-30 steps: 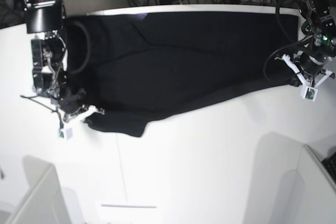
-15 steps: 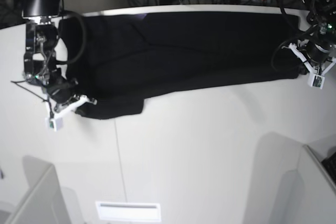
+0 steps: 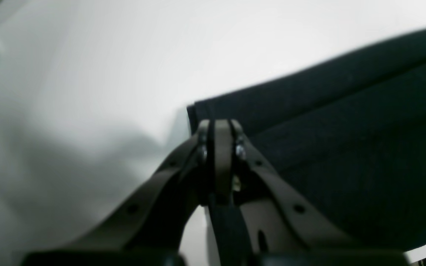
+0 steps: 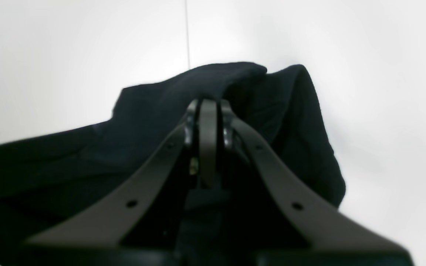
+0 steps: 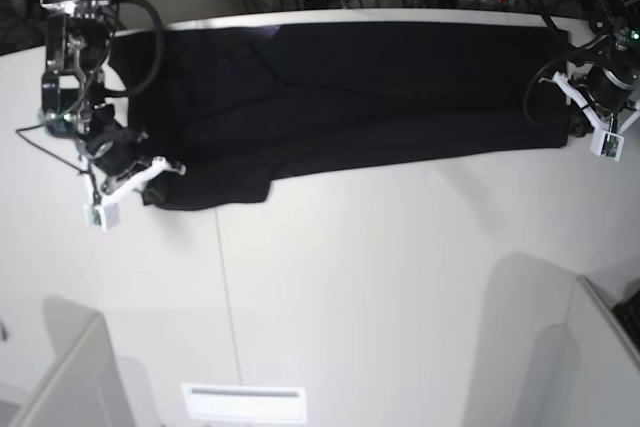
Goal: Fold the T-shirt properly
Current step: 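Lift the hem with both grippers and fold it toward the collar edge, then lower the folded hem onto the shirt and open both grippers, then grasp both ends of the folded strip and pull it straight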
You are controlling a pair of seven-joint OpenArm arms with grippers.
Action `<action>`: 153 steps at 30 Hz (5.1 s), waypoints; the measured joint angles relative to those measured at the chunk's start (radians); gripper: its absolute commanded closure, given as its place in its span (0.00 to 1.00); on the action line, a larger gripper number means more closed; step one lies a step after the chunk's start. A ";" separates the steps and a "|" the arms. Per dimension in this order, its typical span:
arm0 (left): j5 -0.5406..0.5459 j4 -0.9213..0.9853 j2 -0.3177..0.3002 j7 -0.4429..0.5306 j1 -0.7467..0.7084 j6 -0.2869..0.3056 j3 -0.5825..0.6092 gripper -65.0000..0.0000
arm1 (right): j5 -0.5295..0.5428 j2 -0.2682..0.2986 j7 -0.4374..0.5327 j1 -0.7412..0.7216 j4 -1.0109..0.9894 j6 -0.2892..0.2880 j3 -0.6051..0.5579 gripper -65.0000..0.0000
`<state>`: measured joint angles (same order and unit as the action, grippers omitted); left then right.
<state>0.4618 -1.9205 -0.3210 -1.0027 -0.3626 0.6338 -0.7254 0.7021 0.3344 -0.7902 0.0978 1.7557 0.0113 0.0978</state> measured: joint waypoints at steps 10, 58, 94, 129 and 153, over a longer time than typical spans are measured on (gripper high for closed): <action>0.000 -0.019 0.000 0.000 -0.023 0.000 0.000 1.00 | 0.003 -0.002 -0.034 0.107 0.115 0.000 0.058 1.00; 0.003 -0.031 0.002 -0.046 -0.209 0.056 -0.117 1.00 | 0.084 -0.085 -0.206 0.301 0.238 0.000 0.182 1.00; -0.004 -0.021 0.003 -0.041 -0.225 0.056 -0.111 1.00 | 0.035 -0.206 -0.202 0.375 0.167 0.000 0.315 1.00; -0.206 0.016 0.099 -0.042 -0.114 0.059 -0.074 1.00 | 0.053 -0.287 -0.010 0.422 0.200 -0.341 0.329 1.00; -0.382 0.282 0.116 0.080 0.080 0.036 0.090 1.00 | -0.063 -0.244 0.022 0.152 -0.214 -0.341 0.294 1.00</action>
<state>0.0799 -1.6386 -0.2050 -0.9230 -0.2821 0.6701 -0.6350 0.6388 0.0906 -0.7685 0.2497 1.5414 -0.3302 0.3920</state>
